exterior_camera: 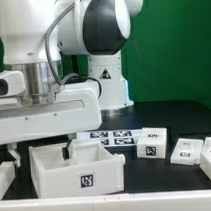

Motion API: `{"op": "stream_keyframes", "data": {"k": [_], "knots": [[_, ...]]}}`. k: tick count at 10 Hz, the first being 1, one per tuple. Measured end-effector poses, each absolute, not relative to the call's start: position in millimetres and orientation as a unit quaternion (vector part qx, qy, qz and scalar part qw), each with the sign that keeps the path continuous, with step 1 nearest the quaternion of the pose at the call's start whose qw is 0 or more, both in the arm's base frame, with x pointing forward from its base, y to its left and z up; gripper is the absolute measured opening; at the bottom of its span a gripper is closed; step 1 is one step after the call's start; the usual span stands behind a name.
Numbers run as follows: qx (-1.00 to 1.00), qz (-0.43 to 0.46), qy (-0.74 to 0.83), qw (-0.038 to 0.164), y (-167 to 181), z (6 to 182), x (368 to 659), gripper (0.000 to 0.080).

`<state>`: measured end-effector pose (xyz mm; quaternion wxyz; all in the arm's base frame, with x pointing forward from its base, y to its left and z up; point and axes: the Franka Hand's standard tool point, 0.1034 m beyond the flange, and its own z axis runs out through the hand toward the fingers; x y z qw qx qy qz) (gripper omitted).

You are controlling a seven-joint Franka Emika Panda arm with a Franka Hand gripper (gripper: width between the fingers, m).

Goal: Assemble cabinet

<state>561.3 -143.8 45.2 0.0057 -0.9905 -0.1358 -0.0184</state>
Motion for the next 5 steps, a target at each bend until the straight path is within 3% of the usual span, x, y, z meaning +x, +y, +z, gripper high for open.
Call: {"op": "stream_keyframes", "data": {"k": [1,3,4,5], "knots": [[-0.991,-0.018,-0.136,0.006,-143.8,45.2,561.3,0.0513],[-0.991,-0.018,-0.136,0.006,-143.8,45.1,561.2,0.0152],[-0.984,-0.017,-0.176,0.003,-143.3,46.9,563.8,0.0087],[-0.977,-0.018,-0.211,0.001,-144.0,49.2,568.2,0.0087]]}}
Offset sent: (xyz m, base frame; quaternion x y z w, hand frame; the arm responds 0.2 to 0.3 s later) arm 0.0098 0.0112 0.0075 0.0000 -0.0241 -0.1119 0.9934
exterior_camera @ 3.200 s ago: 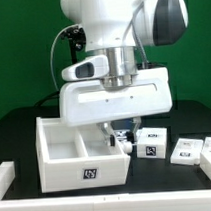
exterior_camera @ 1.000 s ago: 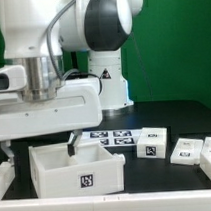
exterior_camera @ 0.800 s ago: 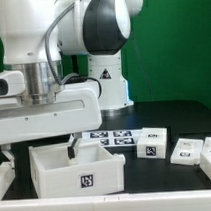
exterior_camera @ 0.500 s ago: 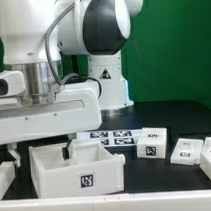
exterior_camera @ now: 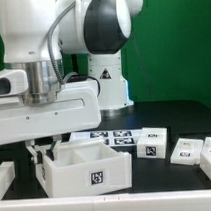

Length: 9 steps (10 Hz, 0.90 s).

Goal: Assemble cabinet

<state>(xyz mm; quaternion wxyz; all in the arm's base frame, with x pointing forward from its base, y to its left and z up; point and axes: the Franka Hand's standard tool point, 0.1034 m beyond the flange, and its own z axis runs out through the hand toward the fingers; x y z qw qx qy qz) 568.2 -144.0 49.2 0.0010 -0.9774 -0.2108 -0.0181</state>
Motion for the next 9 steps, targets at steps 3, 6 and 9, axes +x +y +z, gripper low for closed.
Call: {"op": "stream_keyframes", "data": {"k": [3,6,9], "knots": [[-0.960,-0.025,-0.277,-0.013,-132,56.0,587,0.0087],[-0.961,-0.028,-0.275,-0.016,-132,54.0,582,0.0087],[-0.917,-0.019,-0.397,-0.023,-118,55.7,591,0.0087]]}}
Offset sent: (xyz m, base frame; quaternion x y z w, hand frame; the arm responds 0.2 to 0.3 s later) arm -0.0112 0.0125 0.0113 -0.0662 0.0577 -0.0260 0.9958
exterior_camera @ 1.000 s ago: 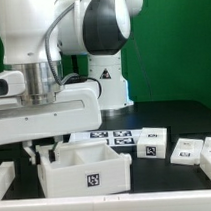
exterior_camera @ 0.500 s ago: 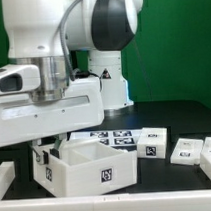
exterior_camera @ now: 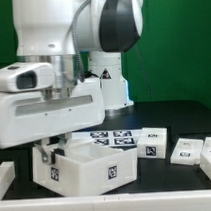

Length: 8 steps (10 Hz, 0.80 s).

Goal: Assemble cabinet

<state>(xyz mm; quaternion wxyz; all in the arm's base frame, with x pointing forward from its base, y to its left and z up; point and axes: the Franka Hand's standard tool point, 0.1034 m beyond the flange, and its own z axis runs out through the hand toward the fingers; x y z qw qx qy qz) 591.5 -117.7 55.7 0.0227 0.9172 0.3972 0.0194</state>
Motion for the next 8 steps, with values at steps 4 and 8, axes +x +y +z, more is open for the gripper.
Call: {"op": "stream_keyframes", "data": {"k": [4,8], "knots": [[0.904,0.005,0.428,0.013,-113,51.6,592,0.0088],[0.816,0.028,0.576,0.044,-84,55.5,614,0.0088]]}}
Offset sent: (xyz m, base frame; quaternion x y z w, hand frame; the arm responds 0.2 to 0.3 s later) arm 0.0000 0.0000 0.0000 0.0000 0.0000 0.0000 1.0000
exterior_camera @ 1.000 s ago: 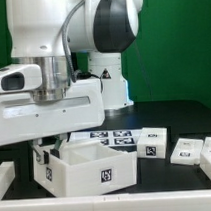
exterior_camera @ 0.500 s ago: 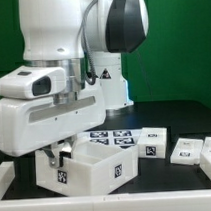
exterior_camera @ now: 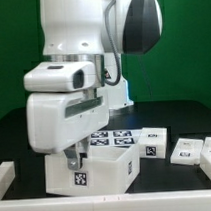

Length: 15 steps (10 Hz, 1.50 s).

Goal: Assemble cabinet

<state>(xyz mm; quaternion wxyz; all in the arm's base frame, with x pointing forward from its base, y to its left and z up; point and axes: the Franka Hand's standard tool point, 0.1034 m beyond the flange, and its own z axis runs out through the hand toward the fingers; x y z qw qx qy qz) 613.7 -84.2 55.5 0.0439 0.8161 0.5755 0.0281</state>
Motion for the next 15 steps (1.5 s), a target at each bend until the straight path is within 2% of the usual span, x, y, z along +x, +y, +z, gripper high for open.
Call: {"op": "stream_keyframes", "data": {"k": [4,5,6,7,11,13,14,15], "knots": [[0.819,0.028,0.572,0.047,-84,56.1,615,0.0090],[0.784,0.027,0.618,0.052,-71,56.8,620,0.0091],[0.753,0.022,0.656,0.046,-59,55.2,626,0.0091],[0.738,0.021,0.673,0.048,-50,53.7,630,0.0091],[0.745,0.021,0.665,0.049,-55,54.7,630,0.0091],[0.724,0.030,0.687,0.058,-25,56.0,640,0.0091],[0.722,0.043,0.688,0.067,-19,58.0,644,0.0092],[0.723,0.043,0.686,0.067,-21,58.2,644,0.0092]]}}
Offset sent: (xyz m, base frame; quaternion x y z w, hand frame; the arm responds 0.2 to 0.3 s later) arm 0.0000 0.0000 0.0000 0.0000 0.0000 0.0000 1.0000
